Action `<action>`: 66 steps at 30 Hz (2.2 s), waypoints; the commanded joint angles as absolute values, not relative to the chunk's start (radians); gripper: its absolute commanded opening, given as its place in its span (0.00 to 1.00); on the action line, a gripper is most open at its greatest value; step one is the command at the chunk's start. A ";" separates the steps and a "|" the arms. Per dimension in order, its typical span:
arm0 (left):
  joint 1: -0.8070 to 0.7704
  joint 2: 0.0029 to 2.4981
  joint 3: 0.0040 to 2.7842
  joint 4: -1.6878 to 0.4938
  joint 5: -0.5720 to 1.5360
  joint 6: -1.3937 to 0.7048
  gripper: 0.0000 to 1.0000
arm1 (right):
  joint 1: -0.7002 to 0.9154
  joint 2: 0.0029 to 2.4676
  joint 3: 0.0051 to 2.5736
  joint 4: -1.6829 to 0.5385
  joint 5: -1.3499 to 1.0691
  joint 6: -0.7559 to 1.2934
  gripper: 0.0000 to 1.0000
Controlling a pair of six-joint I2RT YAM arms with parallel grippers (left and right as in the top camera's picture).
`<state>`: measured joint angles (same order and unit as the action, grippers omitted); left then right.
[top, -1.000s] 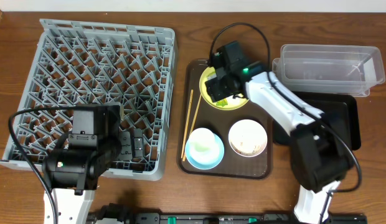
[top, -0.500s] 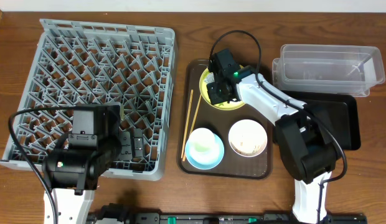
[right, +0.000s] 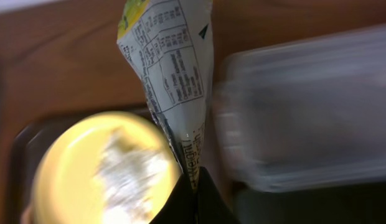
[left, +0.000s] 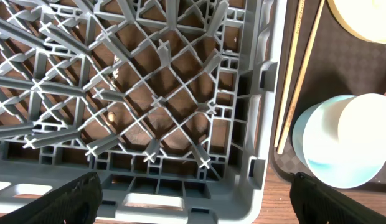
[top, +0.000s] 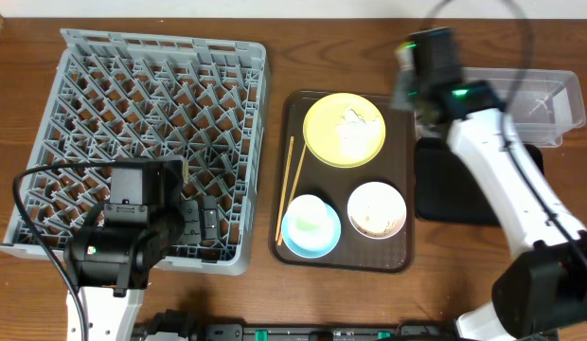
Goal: Sort waste into correct bins and load items into the dishwasher
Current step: 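Carry the wrapper right and drop it into the clear plastic bin, then grasp the crumpled white tissue on the yellow plate with the right gripper, then move the tissue right and release it into the clear bin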
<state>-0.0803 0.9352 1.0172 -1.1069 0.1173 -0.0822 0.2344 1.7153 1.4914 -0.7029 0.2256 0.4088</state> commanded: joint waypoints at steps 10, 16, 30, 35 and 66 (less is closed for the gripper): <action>-0.082 0.934 1.040 -1.114 0.120 -0.091 0.97 | -0.038 1.786 1.489 -0.710 0.154 0.640 0.70; -0.082 0.934 1.040 -1.114 0.120 -0.091 0.96 | -0.029 1.742 1.491 -0.641 -0.015 0.418 0.82; -0.082 0.934 1.040 -1.114 0.120 -0.091 0.96 | 0.313 1.821 1.470 -0.700 -0.018 0.141 0.81; -0.082 0.934 1.040 -1.114 0.120 -0.091 0.96 | 0.377 1.950 1.470 -0.699 0.026 0.157 0.74; -0.082 0.934 1.040 -1.114 0.120 -0.091 0.96 | 0.038 1.721 1.488 -0.706 0.339 0.472 0.07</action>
<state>-0.0803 0.9352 1.0172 -1.1114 0.1173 -0.0822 0.1078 1.6772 1.4929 -0.6922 0.3058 0.3634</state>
